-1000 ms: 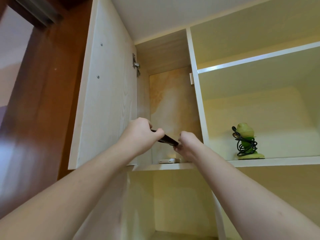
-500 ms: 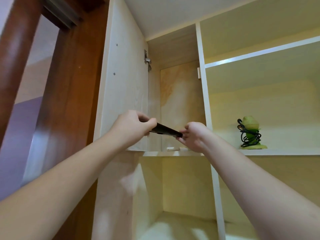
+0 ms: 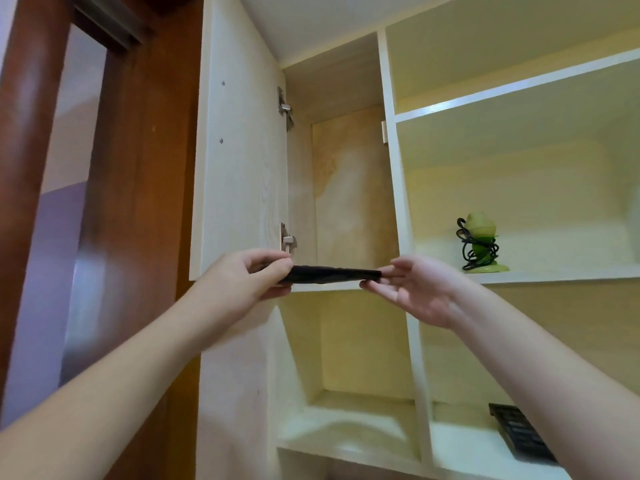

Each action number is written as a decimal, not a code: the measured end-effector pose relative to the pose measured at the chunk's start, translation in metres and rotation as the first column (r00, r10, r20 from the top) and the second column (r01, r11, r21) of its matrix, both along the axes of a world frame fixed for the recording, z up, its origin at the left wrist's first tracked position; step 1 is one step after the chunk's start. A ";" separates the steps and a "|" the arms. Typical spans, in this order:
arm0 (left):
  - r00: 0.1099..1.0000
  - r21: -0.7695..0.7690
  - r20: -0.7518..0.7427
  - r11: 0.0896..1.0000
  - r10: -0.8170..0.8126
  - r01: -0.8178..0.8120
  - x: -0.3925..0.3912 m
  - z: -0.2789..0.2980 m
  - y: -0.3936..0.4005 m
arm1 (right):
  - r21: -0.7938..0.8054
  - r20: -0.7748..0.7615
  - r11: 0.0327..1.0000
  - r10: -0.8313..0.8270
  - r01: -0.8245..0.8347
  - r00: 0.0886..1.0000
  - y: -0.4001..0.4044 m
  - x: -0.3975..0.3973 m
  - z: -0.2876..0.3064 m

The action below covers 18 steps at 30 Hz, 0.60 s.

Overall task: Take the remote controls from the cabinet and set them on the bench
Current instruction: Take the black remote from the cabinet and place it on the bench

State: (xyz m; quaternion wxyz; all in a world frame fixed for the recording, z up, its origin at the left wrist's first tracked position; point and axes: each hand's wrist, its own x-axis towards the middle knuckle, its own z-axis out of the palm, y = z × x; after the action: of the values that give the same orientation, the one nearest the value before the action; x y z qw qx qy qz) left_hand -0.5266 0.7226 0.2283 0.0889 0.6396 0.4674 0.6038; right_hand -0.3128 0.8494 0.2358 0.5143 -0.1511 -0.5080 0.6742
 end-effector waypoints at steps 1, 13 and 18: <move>0.999 -0.023 0.023 0.999 -0.044 0.044 -0.002 -0.004 -0.002 | 0.000 0.004 1.000 -0.002 0.002 1.000 -0.008 0.004 -0.005; 0.895 -0.178 0.249 0.891 -0.370 0.418 -0.023 -0.085 -0.040 | -0.071 0.153 0.966 -0.236 0.248 0.960 -0.114 0.033 -0.089; 0.747 -0.197 0.426 0.754 -0.510 0.627 -0.002 -0.117 -0.043 | -0.166 0.045 0.928 -0.331 0.334 0.943 -0.161 0.055 -0.124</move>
State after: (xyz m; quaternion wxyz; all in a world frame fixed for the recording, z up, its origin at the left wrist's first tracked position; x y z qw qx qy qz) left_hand -0.5283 0.6796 0.1113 0.4567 0.6119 0.3170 0.5625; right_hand -0.2576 0.6886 0.1122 0.6019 -0.2842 -0.4193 0.6174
